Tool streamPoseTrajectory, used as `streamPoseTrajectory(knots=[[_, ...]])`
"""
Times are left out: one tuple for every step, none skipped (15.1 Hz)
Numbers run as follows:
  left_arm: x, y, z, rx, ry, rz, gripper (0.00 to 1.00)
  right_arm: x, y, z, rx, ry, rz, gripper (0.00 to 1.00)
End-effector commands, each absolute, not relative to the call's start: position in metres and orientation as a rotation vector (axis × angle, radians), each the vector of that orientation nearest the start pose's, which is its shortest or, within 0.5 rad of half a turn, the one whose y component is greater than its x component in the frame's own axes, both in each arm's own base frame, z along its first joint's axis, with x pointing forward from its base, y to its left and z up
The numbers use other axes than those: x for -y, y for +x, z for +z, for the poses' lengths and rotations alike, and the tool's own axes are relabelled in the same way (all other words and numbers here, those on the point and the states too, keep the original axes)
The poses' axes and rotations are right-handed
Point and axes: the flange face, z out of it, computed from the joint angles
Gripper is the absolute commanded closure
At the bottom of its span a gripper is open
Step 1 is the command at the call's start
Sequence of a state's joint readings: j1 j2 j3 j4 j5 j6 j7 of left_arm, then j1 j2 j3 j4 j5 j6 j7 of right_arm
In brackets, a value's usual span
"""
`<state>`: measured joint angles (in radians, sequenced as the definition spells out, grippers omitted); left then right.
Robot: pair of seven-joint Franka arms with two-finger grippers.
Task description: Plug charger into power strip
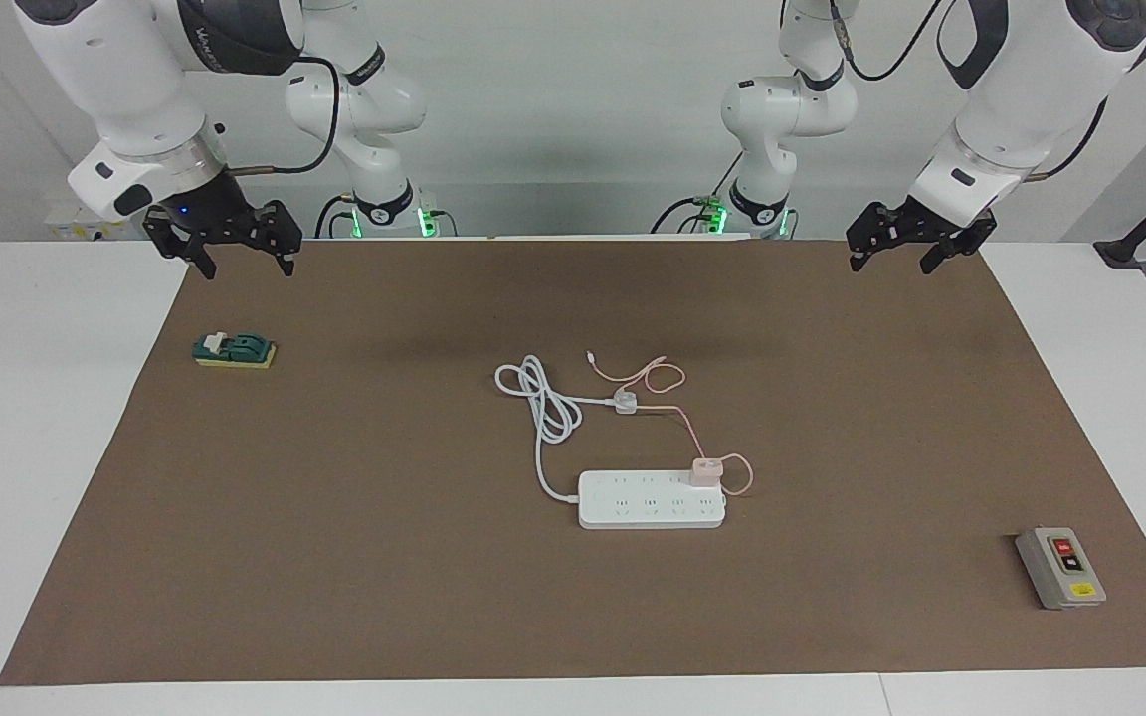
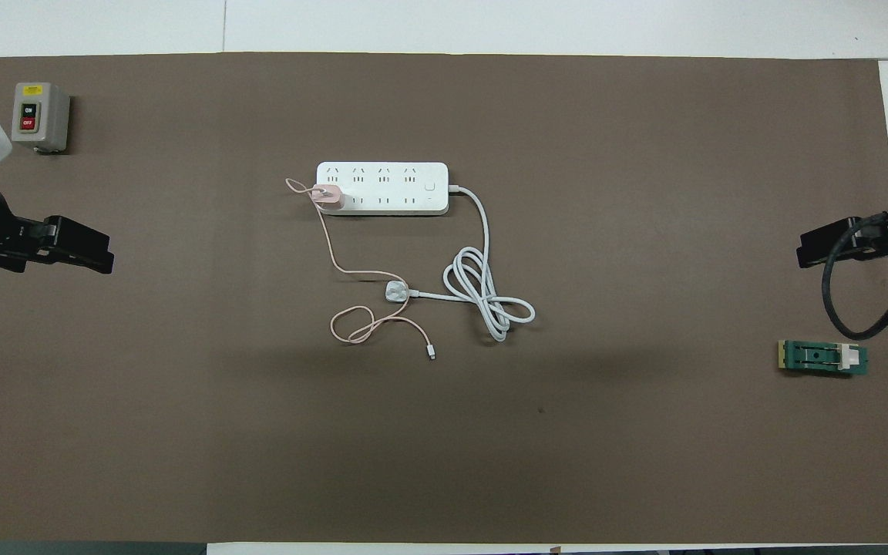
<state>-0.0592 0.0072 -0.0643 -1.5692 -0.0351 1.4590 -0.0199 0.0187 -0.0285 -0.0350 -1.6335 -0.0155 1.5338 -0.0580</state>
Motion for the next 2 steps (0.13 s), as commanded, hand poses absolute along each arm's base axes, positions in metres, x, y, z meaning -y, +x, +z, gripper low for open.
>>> streamPoseTrajectory(knots=[[0.0717,0.5397,0.6123,-0.173,-3.147,0.174,0.00,0.0133,0.5340,0.6099,0.077,-3.132,0.115,0.00],[0.0709,0.5398,0.6123,-0.171,-3.147,0.174,0.00,0.0133,0.5344,0.6098,0.077,-3.132,0.115,0.00]])
